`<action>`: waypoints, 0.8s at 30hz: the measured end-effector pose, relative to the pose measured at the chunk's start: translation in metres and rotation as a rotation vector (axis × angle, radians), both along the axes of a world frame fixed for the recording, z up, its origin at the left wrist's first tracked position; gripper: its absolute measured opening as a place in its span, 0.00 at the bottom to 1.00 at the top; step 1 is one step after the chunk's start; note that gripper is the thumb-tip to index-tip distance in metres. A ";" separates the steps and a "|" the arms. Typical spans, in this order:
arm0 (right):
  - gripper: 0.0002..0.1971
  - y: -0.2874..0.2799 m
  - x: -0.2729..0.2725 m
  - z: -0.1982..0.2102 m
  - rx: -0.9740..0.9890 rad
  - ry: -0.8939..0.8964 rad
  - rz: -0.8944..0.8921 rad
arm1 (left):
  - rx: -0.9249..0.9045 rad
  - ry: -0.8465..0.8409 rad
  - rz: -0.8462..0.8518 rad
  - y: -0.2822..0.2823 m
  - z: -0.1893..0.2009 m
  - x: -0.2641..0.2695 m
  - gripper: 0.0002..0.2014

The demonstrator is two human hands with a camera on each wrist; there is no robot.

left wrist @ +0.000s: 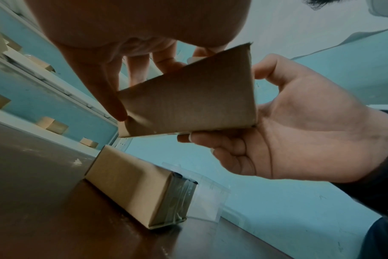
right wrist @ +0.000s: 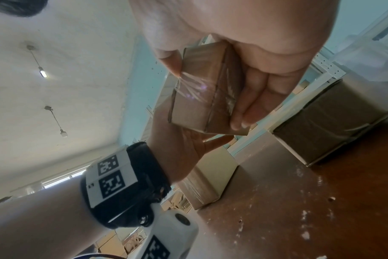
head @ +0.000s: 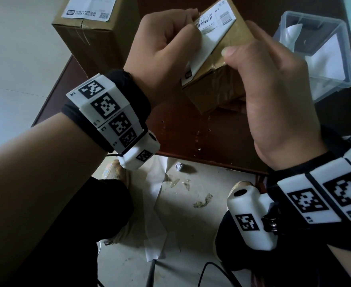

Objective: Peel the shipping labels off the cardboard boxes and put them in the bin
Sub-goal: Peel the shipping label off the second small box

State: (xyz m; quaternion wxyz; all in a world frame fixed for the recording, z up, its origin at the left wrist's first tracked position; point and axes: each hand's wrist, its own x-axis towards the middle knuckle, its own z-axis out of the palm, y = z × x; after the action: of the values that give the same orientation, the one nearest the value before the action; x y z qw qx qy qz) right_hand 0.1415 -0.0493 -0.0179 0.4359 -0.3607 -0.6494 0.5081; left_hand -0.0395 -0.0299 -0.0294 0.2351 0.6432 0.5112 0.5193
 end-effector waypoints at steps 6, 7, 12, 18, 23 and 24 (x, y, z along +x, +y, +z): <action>0.14 0.000 0.000 0.000 0.000 0.004 0.004 | -0.029 0.034 -0.007 -0.002 -0.001 -0.001 0.17; 0.15 0.000 -0.001 0.000 0.002 0.003 0.001 | -0.033 0.032 0.000 -0.003 -0.002 -0.001 0.18; 0.14 -0.001 -0.001 0.001 0.010 0.010 0.003 | -0.044 0.001 0.012 -0.007 0.001 0.000 0.17; 0.15 0.000 -0.001 0.000 0.015 0.029 -0.008 | -0.068 -0.056 -0.034 -0.002 0.004 0.001 0.16; 0.15 0.000 -0.001 -0.001 0.004 0.022 -0.009 | -0.084 -0.072 -0.038 -0.002 0.002 0.002 0.18; 0.15 0.001 -0.001 -0.001 0.005 0.017 -0.008 | -0.083 -0.074 -0.039 -0.002 0.002 0.002 0.17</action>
State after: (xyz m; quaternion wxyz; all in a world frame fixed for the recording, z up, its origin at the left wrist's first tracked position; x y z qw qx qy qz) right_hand 0.1408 -0.0487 -0.0188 0.4443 -0.3577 -0.6457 0.5077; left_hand -0.0373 -0.0316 -0.0273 0.2903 0.6233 0.5105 0.5163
